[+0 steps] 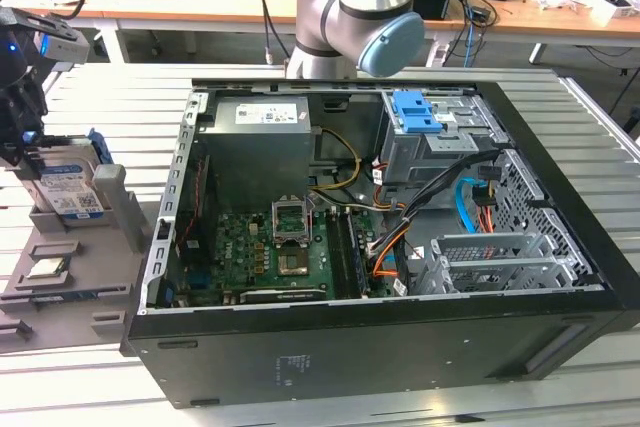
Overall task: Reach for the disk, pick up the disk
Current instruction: 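Pick up the disk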
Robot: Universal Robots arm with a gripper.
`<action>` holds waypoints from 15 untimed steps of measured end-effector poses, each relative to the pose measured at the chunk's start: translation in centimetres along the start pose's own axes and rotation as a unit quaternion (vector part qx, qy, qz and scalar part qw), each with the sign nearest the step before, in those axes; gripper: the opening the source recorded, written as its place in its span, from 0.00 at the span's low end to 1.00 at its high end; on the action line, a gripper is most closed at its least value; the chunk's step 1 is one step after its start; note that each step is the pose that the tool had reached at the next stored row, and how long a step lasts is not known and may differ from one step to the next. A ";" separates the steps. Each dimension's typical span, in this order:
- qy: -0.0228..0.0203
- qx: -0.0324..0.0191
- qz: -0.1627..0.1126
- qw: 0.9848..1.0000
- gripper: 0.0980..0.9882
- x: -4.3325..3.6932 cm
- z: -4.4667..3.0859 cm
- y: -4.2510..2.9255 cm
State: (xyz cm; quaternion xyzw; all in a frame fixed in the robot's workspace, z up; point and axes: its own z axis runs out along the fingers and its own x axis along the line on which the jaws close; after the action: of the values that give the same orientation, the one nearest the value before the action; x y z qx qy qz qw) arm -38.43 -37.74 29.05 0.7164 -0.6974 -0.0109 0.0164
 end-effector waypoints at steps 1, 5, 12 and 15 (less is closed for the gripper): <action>0.000 0.000 0.000 1.000 0.43 0.00 0.01 0.00; 0.000 0.000 0.000 1.000 0.41 0.00 0.02 0.00; 0.000 0.000 0.000 1.000 0.30 0.00 0.04 0.00; 0.000 0.000 0.000 1.000 0.30 0.00 0.05 -0.01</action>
State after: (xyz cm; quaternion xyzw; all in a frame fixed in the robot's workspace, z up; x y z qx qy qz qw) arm -38.43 -37.74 29.00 0.7165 -0.6974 -0.0108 0.0163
